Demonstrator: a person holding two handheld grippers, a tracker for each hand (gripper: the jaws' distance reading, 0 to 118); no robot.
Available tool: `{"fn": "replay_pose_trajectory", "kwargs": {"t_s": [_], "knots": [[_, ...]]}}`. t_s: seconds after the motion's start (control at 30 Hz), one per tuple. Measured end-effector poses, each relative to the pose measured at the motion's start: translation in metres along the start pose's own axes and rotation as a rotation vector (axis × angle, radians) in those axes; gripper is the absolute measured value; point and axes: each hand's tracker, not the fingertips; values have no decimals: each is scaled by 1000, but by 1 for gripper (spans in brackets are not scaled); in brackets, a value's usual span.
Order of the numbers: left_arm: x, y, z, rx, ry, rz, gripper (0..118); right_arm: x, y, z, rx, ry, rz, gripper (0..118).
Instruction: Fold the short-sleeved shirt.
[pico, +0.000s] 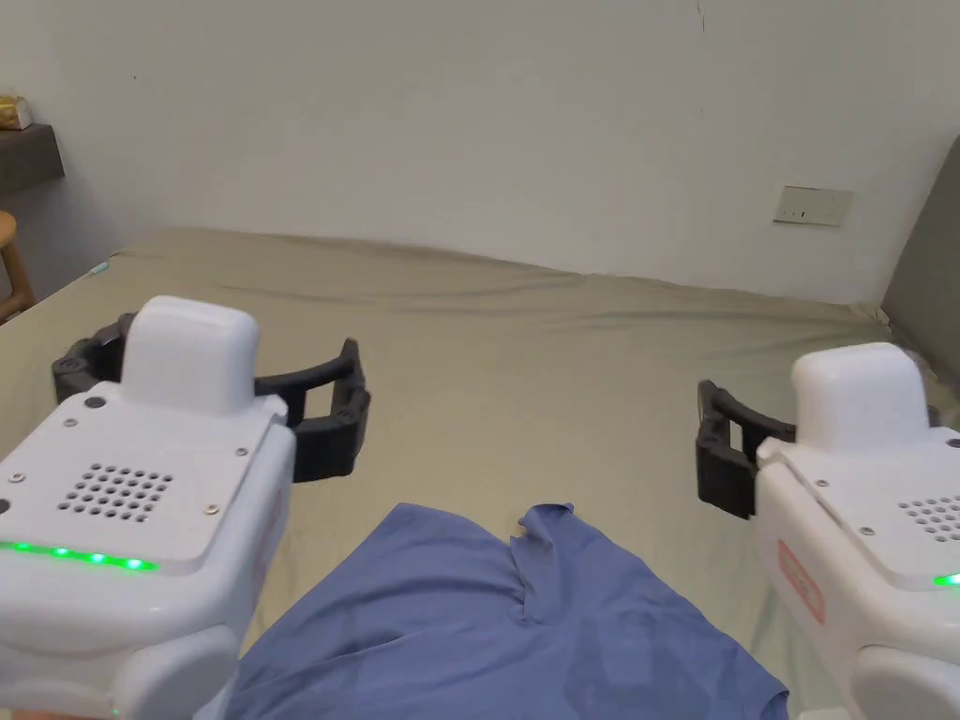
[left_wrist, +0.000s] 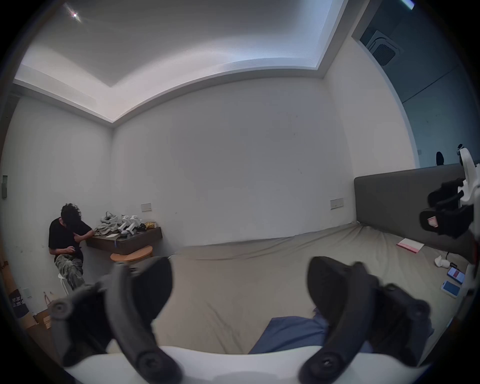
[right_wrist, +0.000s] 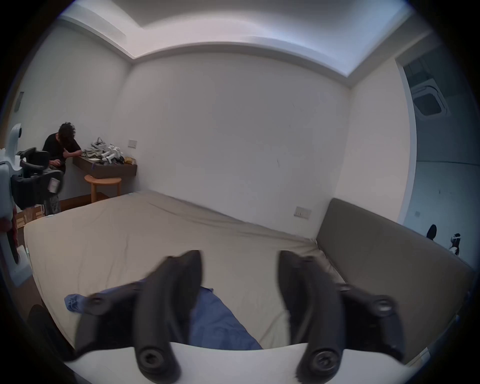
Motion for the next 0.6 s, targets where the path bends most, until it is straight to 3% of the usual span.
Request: {"fn": "replay_pose_trajectory", "kwargs": {"t_s": [0.07, 0.1, 0.13, 0.27, 0.37, 0.6], "knots": [[10, 1, 4, 19, -10, 1, 65, -13, 3, 4, 5, 4, 9, 18], [15, 0, 3, 27, -1, -12, 40, -18, 2, 5, 26, 4, 12, 3], [20, -1, 3, 25, 7, -27, 15, -22, 0, 3, 31, -2, 21, 3], [22, -6, 3, 4, -33, 37, 0, -30, -2, -1, 33, 8, 21, 2], [23, -6, 7, 49, 44, 44, 0, -33, -6, -2, 41, 1, -4, 2], [20, -15, -5, -29, -9, 32, 0, -32, -16, -15, 31, 5, -7, 2]]}}
